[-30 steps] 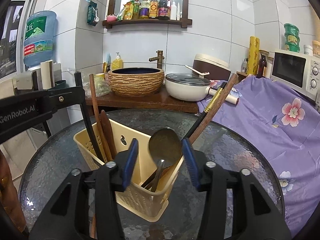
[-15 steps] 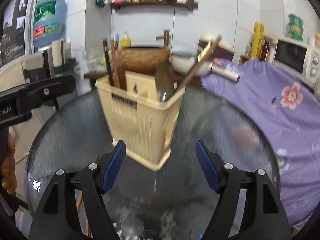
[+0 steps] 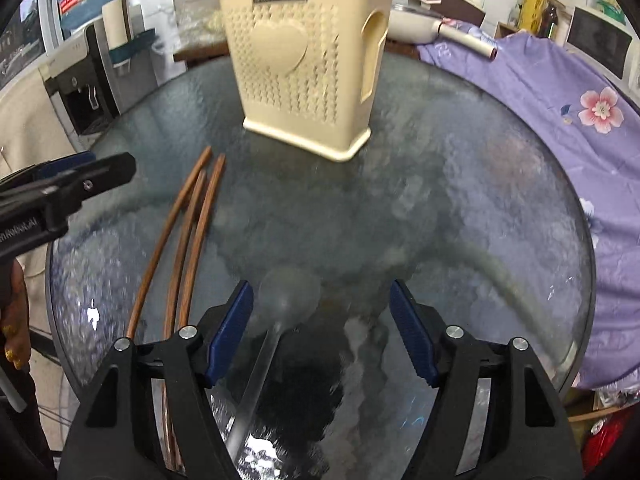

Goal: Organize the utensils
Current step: 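Move both tools back down to the utensils on the table, then grasp a brown chopstick with the left tool while the right tool grasps a round metal spoon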

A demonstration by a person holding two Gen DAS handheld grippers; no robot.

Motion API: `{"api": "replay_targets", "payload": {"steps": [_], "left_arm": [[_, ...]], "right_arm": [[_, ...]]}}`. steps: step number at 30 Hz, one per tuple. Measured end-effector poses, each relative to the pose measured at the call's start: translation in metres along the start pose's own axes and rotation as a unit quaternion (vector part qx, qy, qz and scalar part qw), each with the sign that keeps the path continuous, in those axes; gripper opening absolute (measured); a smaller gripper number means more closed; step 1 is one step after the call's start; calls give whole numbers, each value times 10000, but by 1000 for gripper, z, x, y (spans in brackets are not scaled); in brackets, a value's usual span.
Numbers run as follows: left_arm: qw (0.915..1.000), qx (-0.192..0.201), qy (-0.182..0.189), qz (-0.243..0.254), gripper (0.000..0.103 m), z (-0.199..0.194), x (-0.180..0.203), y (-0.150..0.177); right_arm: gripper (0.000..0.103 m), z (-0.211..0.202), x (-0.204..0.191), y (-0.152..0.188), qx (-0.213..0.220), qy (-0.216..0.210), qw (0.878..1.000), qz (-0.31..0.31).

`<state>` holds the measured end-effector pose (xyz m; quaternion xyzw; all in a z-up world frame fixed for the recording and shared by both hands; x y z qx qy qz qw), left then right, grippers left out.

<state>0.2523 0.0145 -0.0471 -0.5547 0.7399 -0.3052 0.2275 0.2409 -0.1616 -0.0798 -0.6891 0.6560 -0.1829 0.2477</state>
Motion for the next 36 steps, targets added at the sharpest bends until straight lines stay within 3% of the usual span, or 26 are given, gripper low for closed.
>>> {"api": "replay_targets", "payload": {"steps": [14,20,36], "left_arm": [[9975,-563,189,372,42,19,30,35],[9969,-655,124,421,38,26,35,35],[9973,-694,-131,200,28,63,24,-5]], "right_arm": [[60,3,-5,15,-129,137,9998,37],[57,4,-7,13,-154,100,9997,133],[48,14,-13,-3,-162,159,9993,283]]}}
Point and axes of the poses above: each gripper's, at about its wrist camera, not at the fingertips, and z roughly the way its jaws point, x to its right, y to its underside, the point moved 4 cm from there along z, roughly the way its jaws point, and after that the axes turned 7 degrees about z, right-handed, at the moved point
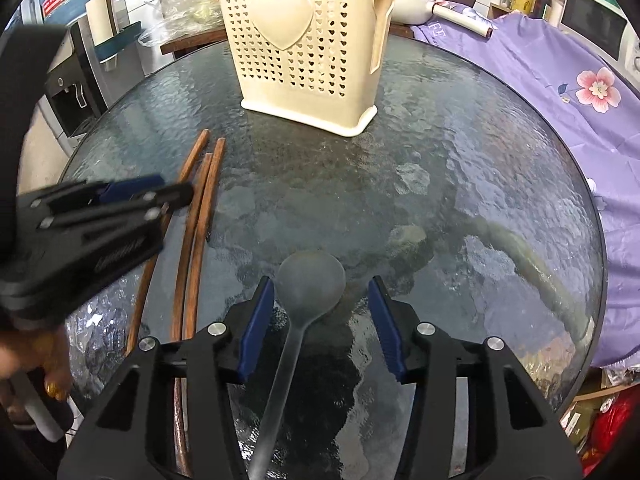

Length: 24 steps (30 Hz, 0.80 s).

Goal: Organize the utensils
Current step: 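Grasp a brown chopstick with the left tool while the right tool grasps a round metal spoon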

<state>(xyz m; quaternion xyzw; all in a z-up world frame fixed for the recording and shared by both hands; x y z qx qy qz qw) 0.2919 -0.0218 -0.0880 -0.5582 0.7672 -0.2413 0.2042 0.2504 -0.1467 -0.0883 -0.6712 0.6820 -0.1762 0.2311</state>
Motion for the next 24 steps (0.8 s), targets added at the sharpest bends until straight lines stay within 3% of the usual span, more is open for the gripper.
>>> {"api": "replay_targets", "payload": {"steps": [6,9,17,24], "left_arm": [[9999,-8,-133,-34,17,10,-8,-13],[9999,11,-137,-64,10,11,-10,-14],[9994,50,39,-343,7,14,-25,-19],[9977,419,215,-486,7,-13,-27,-27]], "right_arm": [[37,1,-4,-2,51,4,10000,-6],[37,2,-4,-3,65,-5,10000,-7],[37,-3,6,-11,320,-242,9992,91],[37,-21,17,-20,652,-643,9957,161]]}}
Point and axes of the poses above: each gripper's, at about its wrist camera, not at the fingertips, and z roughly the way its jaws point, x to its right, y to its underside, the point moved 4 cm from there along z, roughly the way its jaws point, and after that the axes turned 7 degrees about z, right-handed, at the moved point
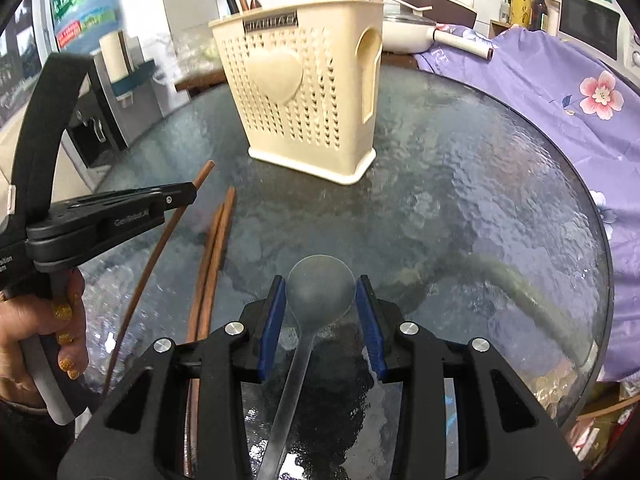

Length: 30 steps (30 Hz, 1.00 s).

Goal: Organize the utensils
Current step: 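Grasp a brown chopstick with the left tool while the right tool grasps a round metal spoon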

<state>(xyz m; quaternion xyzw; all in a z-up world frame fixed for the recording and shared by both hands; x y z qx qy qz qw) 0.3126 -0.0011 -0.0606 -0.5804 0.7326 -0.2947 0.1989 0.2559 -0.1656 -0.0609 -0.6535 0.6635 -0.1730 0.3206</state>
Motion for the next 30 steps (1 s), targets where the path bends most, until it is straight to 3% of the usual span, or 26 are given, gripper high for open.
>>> {"api": "replay_targets", "payload": {"steps": [8,17,30], "left_arm": [[9986,501,144,19,6,-43,6,-11],[9950,965,250,54,6,-91,8,-13],[9907,1311,354,122,6,-122,9,-20]], "right_arm": [[37,-31,2,-14,366,-457,9983,72],[37,-67,-7,-31,826,-580,9947,-186],[36,-90,-20,-47,1222,-580,9900,-399]]}}
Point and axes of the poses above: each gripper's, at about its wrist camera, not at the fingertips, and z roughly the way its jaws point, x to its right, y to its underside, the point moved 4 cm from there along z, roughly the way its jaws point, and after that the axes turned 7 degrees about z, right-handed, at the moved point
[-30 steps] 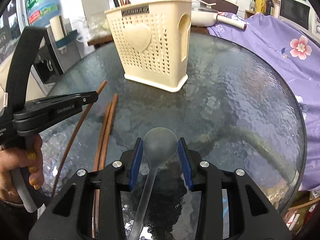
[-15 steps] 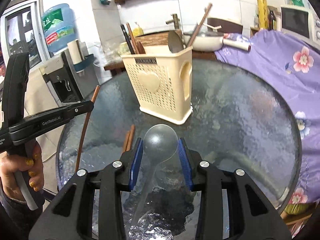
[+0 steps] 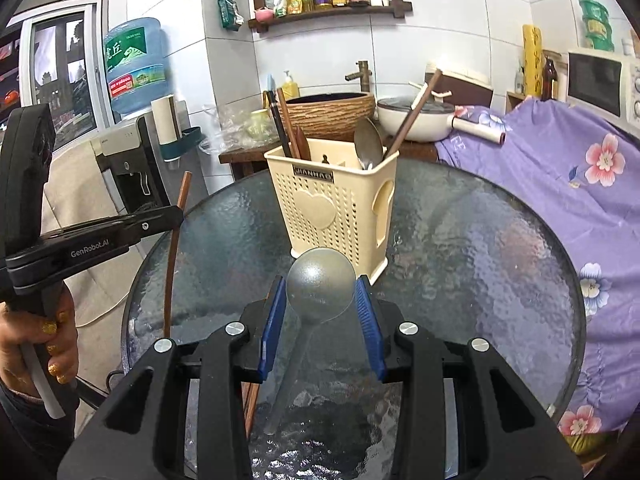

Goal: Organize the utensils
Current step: 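Grasp a brown chopstick with the left tool while the right tool grasps a round metal spoon, then carry the brown chopstick and metal spoon to the holder and insert them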

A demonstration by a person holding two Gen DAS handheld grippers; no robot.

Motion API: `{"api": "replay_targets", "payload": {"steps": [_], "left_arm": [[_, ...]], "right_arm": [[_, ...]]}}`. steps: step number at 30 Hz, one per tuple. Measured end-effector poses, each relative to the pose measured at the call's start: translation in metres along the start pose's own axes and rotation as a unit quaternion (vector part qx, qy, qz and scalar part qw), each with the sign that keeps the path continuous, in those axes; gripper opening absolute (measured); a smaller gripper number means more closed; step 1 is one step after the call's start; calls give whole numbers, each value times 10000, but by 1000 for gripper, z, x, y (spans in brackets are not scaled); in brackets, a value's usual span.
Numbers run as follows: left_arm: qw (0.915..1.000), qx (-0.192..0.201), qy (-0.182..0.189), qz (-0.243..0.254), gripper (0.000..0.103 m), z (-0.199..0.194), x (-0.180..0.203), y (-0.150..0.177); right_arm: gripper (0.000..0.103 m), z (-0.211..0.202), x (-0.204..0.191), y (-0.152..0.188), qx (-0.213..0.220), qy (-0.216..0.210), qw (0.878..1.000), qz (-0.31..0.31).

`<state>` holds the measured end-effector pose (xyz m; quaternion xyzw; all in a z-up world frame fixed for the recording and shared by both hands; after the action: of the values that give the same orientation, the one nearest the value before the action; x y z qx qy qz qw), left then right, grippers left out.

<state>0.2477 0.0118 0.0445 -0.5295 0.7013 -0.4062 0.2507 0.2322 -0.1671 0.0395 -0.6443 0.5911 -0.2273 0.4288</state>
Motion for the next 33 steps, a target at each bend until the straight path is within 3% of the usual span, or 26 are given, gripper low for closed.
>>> {"api": "replay_targets", "payload": {"steps": [8,15,21,26,33], "left_arm": [[9996,248,105,85,6,-13,2,-21],[9976,640,114,243,6,-27,6,-59],[9946,995,189,231,6,-39,6,-109],[9907,1325,247,191,6,-54,5,-161],[9870,1605,-92,-25,6,-43,2,-209]], "right_arm": [[36,-7,-7,-26,183,-44,9998,-117],[36,-13,-11,-66,489,19,9984,-275],[37,-11,-7,-121,705,25,9974,-137],[37,-12,-5,-171,1073,267,9938,-133],[37,9,3,-212,1354,716,9881,-120]]}}
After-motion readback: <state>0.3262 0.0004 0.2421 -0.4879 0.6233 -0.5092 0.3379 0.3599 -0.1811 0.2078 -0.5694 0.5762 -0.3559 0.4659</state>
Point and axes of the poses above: each gripper's, at about its wrist camera, not at the fingertips, and z roughly the way its jaws point, x to its right, y to its underside, the point moved 4 cm from there along z, roughly the way its jaws point, and after that the axes turned 7 degrees about z, right-handed, at the moved point
